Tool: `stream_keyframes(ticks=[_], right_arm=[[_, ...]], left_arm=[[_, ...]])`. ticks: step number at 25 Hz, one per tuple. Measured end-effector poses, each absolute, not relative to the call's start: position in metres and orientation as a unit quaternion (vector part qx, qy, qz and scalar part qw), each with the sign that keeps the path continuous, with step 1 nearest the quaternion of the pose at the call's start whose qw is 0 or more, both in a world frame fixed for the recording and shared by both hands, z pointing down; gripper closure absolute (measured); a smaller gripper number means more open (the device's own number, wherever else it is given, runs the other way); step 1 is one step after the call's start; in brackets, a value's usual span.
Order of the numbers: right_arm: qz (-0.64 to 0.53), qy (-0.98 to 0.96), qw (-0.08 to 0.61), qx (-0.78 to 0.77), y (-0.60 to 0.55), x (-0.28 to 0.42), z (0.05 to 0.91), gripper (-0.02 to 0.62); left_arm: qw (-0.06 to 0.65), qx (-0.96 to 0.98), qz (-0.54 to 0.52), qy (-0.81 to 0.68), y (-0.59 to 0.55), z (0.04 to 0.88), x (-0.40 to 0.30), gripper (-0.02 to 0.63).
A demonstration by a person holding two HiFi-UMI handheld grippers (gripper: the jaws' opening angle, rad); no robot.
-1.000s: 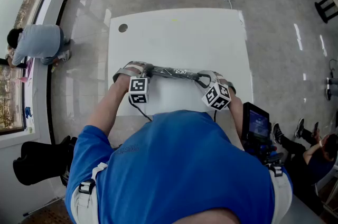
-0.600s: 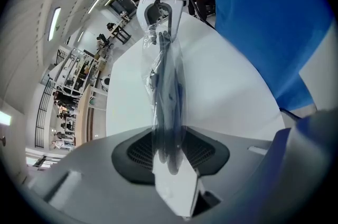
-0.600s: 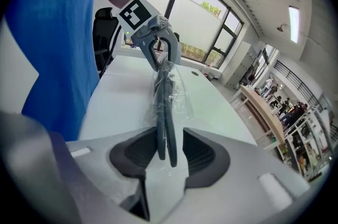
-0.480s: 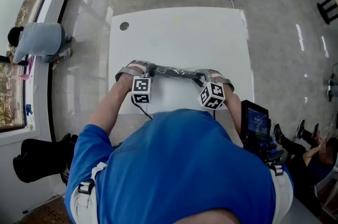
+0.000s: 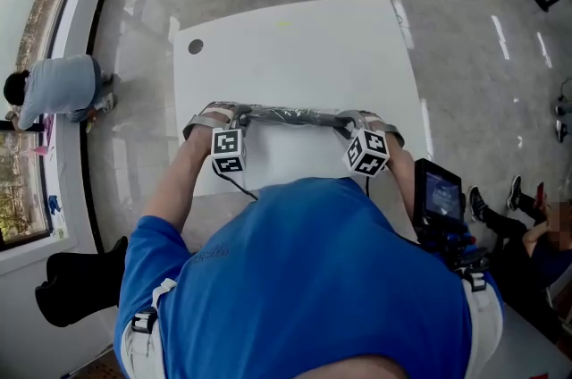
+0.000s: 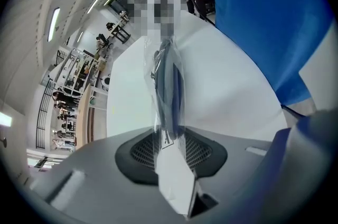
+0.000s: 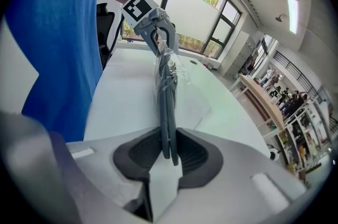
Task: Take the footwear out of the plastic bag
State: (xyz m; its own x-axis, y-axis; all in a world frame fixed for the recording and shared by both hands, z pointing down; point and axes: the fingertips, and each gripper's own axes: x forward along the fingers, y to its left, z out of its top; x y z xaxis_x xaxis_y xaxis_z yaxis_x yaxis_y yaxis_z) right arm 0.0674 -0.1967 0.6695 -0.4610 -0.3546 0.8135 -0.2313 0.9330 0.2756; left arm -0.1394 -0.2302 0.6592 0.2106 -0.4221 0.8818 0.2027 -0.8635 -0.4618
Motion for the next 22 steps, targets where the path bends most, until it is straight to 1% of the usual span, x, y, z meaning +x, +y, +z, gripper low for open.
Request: stream_keyframes(ticks=[6, 8, 9, 12, 15, 16, 17, 19, 22], right_arm=[[-0.066, -0.852, 0.489, 0.174, -0.199, 0.067, 0.67, 0.487], [-0.072, -0.853, 0.486, 0.178, -0.204, 0.061, 0.665, 0.45], [-0.074, -0.854, 0.484, 0.178, -0.205, 0.057, 0.663, 0.443], [-0.086, -0.855, 0.484, 0.165, -0.206, 0.045, 0.66, 0.442], [-0.106, -0.845, 0.503, 0.147, -0.204, 0.037, 0.665, 0.442], [-0.113, -0.84, 0.511, 0.143, -0.204, 0.036, 0.667, 0.444], [-0.119, -0.835, 0.518, 0.14, -0.204, 0.036, 0.669, 0.459], [-0.129, -0.83, 0.525, 0.14, -0.204, 0.037, 0.67, 0.508], [-0.13, -0.826, 0.529, 0.144, -0.206, 0.042, 0.67, 0.517]], left_arm=[[0.253, -0.739, -0.62, 0.073, -0.232, 0.657, -0.131, 0.502], [0.253, -0.74, -0.619, 0.074, -0.233, 0.655, -0.132, 0.503], [0.253, -0.74, -0.618, 0.074, -0.232, 0.654, -0.131, 0.505], [0.248, -0.743, -0.618, 0.07, -0.229, 0.651, -0.127, 0.505], [0.251, -0.742, -0.617, 0.07, -0.226, 0.648, -0.122, 0.506], [0.252, -0.742, -0.617, 0.07, -0.225, 0.647, -0.122, 0.505], [0.253, -0.742, -0.617, 0.071, -0.225, 0.647, -0.121, 0.505], [0.251, -0.742, -0.618, 0.072, -0.224, 0.649, -0.123, 0.506], [0.249, -0.738, -0.622, 0.075, -0.224, 0.656, -0.13, 0.522]])
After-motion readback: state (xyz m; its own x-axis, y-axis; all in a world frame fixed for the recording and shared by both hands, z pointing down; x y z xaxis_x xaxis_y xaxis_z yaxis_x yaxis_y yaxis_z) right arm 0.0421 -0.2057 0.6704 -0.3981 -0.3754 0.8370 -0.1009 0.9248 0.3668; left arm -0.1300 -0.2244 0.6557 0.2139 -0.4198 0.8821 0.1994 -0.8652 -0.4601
